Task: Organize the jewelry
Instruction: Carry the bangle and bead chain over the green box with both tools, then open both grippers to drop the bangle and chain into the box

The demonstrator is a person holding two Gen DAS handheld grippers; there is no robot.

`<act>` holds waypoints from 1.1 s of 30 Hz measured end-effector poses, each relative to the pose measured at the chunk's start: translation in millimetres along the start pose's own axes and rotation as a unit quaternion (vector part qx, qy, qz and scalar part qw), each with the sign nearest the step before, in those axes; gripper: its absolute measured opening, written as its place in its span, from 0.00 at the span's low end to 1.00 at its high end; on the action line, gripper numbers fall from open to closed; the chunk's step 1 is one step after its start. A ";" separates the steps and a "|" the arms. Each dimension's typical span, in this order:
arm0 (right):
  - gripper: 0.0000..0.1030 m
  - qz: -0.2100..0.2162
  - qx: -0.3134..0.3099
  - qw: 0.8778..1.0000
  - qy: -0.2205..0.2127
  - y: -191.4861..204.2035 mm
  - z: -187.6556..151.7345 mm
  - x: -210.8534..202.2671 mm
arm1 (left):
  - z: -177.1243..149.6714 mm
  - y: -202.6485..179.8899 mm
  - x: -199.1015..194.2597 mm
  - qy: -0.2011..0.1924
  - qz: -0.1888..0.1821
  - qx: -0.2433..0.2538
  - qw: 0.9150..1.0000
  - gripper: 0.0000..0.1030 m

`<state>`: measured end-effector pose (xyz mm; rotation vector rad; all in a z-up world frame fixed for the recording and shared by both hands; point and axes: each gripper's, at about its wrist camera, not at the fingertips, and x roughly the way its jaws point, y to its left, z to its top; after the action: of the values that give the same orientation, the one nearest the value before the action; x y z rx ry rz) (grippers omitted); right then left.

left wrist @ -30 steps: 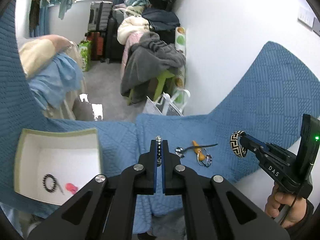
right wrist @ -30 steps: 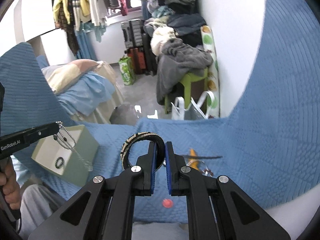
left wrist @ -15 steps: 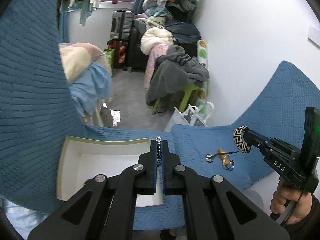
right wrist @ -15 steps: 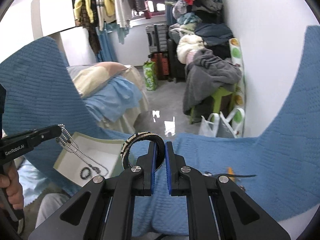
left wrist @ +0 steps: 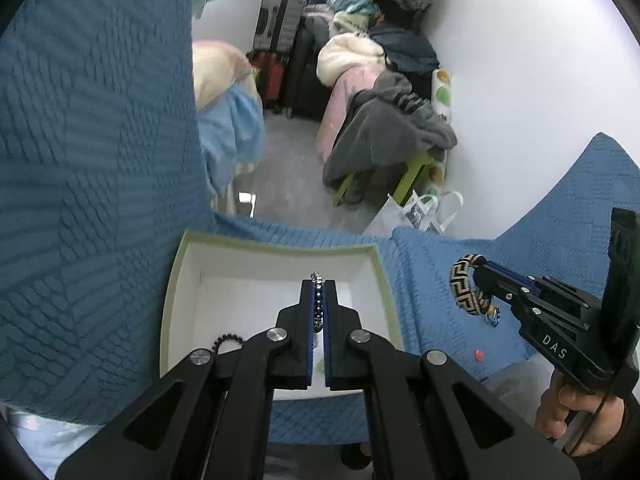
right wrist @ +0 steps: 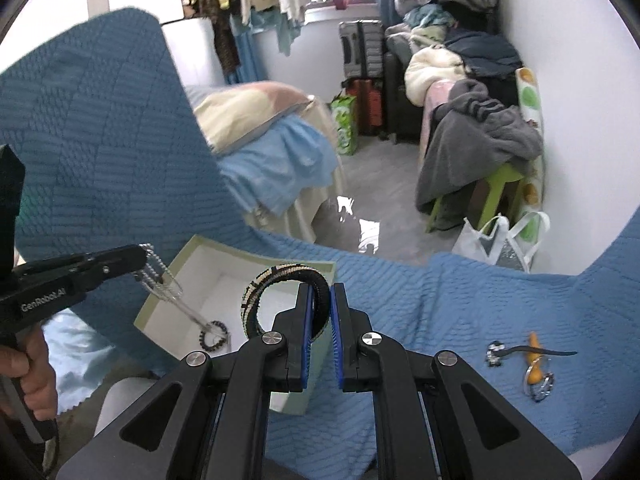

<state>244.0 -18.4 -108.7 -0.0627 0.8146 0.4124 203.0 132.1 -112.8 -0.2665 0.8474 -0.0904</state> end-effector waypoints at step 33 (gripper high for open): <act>0.27 0.016 -0.049 0.997 0.064 27.9 -22.9 44.5 | -37.0 33.4 22.3 0.010 -0.006 -0.046 0.999 0.57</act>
<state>244.7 17.3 -153.5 -0.1697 0.9218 0.4815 189.0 152.9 -161.4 -0.3567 0.8702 -0.0657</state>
